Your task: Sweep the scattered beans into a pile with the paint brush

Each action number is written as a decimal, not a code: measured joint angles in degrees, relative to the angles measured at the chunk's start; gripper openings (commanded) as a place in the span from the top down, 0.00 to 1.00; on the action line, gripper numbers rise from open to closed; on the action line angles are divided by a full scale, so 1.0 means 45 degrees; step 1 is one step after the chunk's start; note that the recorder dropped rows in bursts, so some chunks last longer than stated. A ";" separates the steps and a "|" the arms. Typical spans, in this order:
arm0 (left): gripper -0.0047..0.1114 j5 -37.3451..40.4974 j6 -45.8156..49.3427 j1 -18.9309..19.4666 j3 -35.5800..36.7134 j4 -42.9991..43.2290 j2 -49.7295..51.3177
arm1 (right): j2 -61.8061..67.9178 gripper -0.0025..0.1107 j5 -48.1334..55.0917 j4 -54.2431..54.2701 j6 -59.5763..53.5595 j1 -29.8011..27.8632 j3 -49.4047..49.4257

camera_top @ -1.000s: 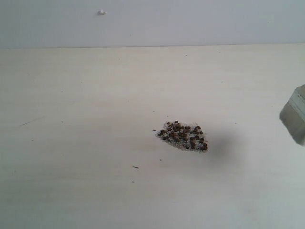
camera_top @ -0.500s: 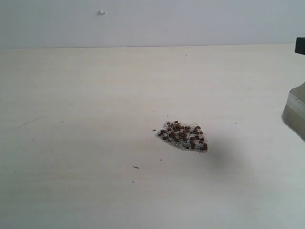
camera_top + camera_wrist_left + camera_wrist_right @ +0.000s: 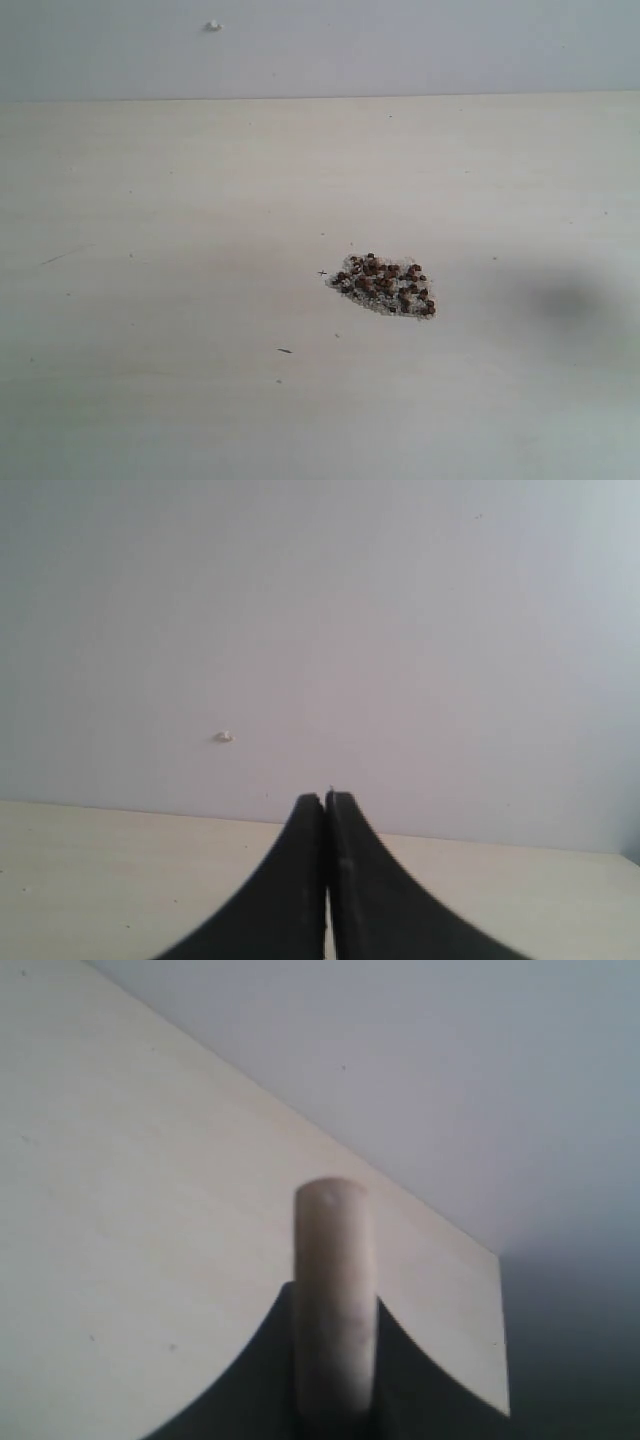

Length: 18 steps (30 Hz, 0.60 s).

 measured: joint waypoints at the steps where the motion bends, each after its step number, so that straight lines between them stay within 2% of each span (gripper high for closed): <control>1: 0.96 0.0000 0.0000 0.0000 0.0000 0.0000 0.0000 | 0.0141 0.98 0.0215 0.0055 -0.0500 0.0000 0.0000; 4: 0.96 0.0000 0.0000 0.0000 0.0000 0.0000 0.0000 | 0.0572 0.98 0.0733 0.0819 -0.2600 0.0000 0.0000; 8: 0.96 0.0000 0.0000 0.0000 0.0000 0.0000 0.0000 | 0.1164 0.98 0.0897 0.3698 -0.6525 0.0000 0.0000; 14: 0.96 0.0000 0.0000 0.0000 0.0000 0.0000 0.0000 | 0.2177 0.98 0.2632 1.1573 -1.3542 0.0786 -0.0301; 18: 0.96 0.0000 0.0000 0.0000 0.0000 0.0000 0.0000 | 0.2538 0.98 0.2738 1.6836 -1.4790 0.1309 -0.0968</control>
